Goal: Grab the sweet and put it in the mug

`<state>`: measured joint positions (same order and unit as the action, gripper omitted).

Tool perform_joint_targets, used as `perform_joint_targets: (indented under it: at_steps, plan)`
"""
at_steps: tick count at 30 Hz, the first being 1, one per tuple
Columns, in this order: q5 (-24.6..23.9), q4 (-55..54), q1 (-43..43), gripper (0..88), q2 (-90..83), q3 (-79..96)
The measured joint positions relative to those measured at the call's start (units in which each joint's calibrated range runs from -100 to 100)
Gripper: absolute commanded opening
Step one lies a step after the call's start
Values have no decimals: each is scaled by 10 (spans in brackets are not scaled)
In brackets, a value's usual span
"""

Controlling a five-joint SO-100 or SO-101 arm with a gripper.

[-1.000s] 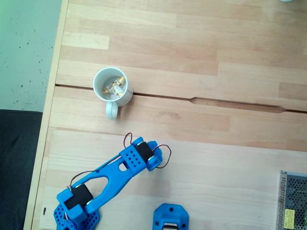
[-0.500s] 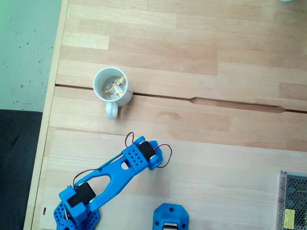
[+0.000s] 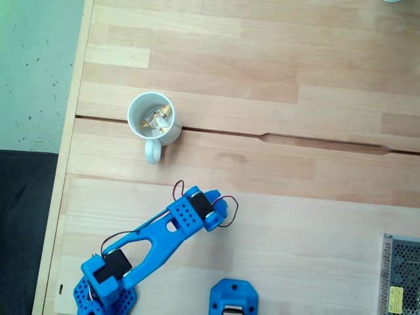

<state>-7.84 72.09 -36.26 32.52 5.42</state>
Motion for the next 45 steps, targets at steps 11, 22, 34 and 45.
perform_joint_targets:
  at_steps: [11,22,34,45]
  plan:
    - [0,0,0,212,0,0]
    - [0,0,0,212,0,0]
    - [0,0,1,211,0,0]
    - [0,12,6,181,0,-1]
